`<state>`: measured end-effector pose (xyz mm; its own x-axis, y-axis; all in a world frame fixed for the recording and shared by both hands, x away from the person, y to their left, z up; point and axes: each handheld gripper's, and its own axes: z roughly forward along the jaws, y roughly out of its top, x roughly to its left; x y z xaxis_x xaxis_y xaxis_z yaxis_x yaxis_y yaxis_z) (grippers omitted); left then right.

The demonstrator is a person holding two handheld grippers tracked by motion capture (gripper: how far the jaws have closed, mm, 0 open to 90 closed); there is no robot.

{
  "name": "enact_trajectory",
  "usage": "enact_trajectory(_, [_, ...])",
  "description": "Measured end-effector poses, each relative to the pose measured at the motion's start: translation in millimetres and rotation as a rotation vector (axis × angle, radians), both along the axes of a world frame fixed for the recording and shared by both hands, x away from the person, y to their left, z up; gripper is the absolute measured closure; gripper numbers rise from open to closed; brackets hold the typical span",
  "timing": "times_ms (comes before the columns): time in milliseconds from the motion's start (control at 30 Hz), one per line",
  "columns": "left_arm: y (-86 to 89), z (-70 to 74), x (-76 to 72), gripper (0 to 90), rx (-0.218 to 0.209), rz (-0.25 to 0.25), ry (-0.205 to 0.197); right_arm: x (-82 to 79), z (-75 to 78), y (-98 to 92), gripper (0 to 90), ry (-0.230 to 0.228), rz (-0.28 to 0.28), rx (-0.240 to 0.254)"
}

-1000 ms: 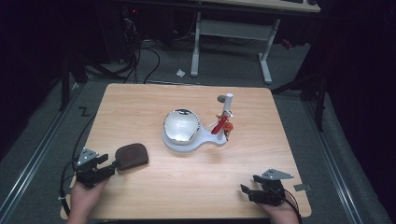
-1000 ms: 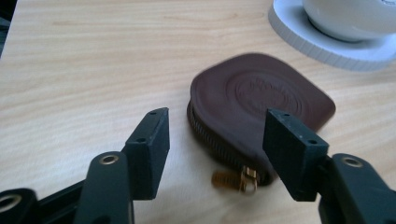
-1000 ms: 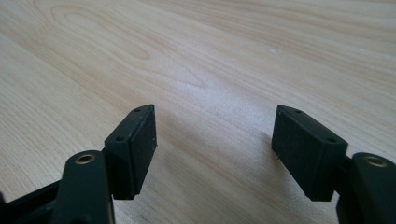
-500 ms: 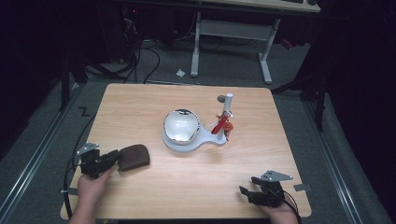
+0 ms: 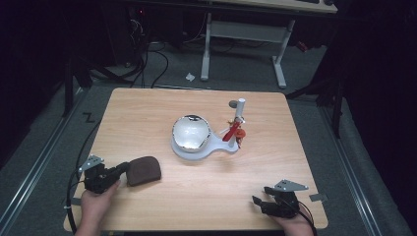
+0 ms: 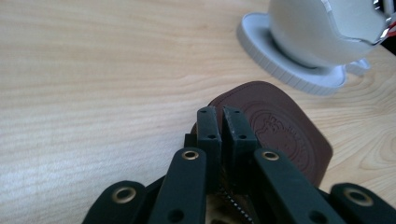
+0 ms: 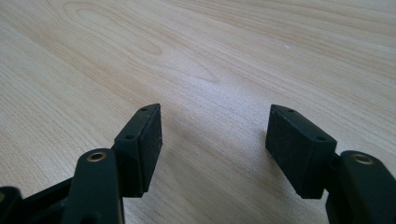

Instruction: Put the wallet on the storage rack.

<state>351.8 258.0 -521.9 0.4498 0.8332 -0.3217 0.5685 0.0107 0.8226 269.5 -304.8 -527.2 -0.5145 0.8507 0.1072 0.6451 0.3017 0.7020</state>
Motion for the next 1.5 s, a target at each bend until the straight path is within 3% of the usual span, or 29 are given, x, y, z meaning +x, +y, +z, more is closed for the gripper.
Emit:
enact_trajectory(167, [-6.6,11.8,-7.7,86.8,0.006,-0.012,-0.072,-0.2,0.1,-1.9,37.2,0.001,-0.005,0.004])
enact_trajectory(567, [-12.0,27.3,-18.0,87.2,0.010,-0.006,-0.164,0.2,0.1,-2.7,38.6,-0.003,-0.006,0.009])
enact_trajectory(1167, [-22.0,44.7,-22.7,87.5,-0.031,-0.022,-0.197,0.7,0.2,-3.9,39.6,0.000,-0.010,0.014])
enact_trajectory(1300, [-29.1,49.8,-20.9,87.5,-0.010,-0.030,-0.198,1.0,0.2,-4.5,39.7,0.000,-0.010,0.017])
enact_trajectory(1500, [-37.1,59.3,-20.1,87.5,-0.014,-0.041,-0.209,1.0,0.4,-6.2,39.8,-0.003,-0.010,0.024])
